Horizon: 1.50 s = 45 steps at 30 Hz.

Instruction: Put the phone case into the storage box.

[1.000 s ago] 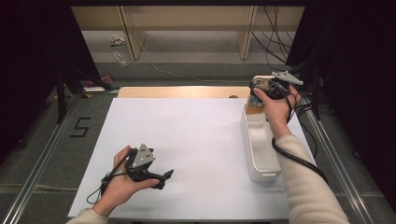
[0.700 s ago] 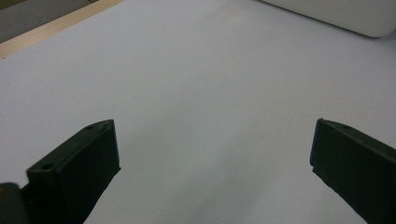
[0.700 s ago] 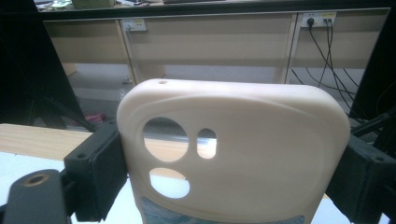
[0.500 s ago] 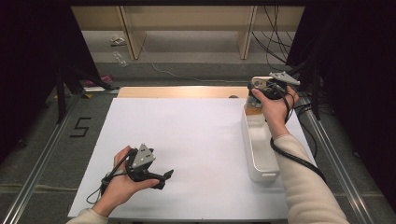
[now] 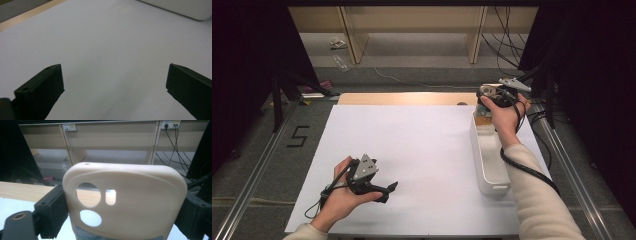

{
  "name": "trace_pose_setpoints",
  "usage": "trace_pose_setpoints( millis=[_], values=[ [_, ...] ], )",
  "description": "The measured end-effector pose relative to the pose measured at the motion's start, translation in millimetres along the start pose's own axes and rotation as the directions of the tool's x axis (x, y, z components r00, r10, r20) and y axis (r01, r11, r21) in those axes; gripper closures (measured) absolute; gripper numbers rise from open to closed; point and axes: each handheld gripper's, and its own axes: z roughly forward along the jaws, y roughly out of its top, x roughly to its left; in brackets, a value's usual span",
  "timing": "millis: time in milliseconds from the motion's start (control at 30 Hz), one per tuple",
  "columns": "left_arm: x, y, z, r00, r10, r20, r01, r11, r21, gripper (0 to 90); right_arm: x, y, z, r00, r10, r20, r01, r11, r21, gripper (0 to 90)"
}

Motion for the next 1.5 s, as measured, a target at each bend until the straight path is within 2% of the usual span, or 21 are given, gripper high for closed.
trace_pose_setpoints(
  millis=[1500],
  values=[
    [-0.2, -0.3, 0.4, 1.0000, 0.001, 0.000, -0.001, 1.0000, -0.001, 0.9, 2.3, -14.3, 11.2, 0.9999, -0.013, 0.011, 0.012, 0.998, 0.062, 12.3]
  ],
)
